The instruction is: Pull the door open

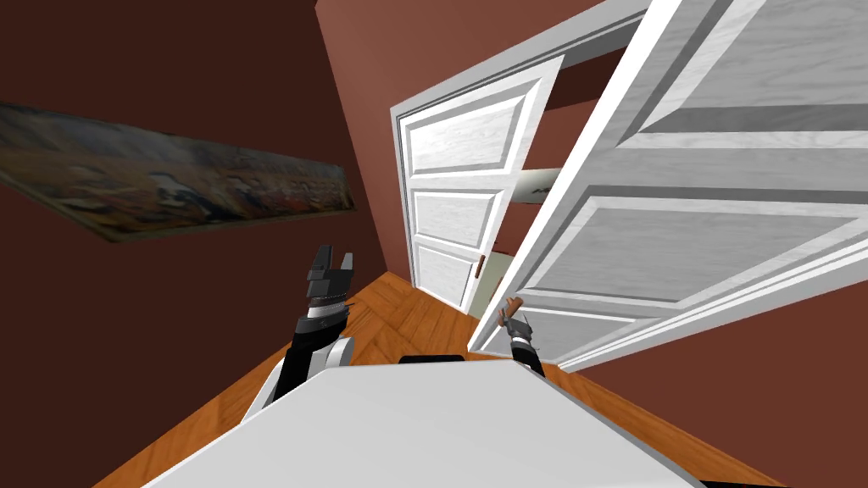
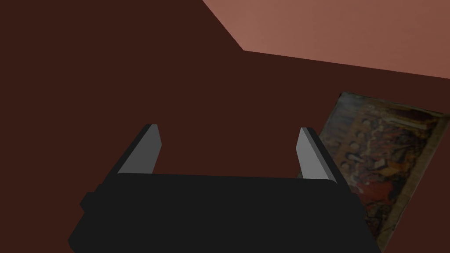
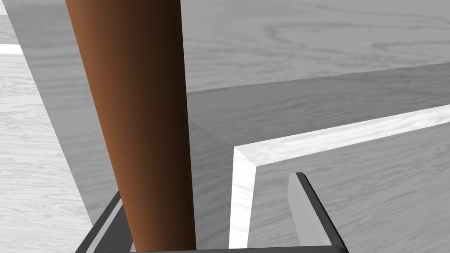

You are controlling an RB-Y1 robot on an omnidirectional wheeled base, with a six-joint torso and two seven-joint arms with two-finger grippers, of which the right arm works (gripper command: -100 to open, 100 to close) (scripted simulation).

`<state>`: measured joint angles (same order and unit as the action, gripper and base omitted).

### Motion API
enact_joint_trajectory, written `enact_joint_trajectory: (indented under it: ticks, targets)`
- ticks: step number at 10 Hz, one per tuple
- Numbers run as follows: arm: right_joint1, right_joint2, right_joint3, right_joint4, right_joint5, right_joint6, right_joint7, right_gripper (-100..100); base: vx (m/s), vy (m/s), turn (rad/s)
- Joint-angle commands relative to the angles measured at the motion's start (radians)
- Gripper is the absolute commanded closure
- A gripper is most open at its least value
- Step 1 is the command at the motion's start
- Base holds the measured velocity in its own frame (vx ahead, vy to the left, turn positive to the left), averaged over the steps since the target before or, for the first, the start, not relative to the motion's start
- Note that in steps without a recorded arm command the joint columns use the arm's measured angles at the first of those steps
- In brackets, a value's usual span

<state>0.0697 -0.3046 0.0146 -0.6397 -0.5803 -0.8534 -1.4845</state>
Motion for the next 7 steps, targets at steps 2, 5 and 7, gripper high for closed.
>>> enact_joint_trajectory:
  ticks: [2,5,7]
  targets:
    - [-0.063,0.000,0.004,0.034,-0.007,0.003,0.004,100,0.030,-0.079,0.168]
    - [-0.111,0.009,0.016,0.044,-0.008,0.001,0.007,100,0.031,-0.073,0.139]
    - [-0.167,0.020,0.030,0.055,-0.009,0.000,0.010,100,0.018,-0.084,0.155]
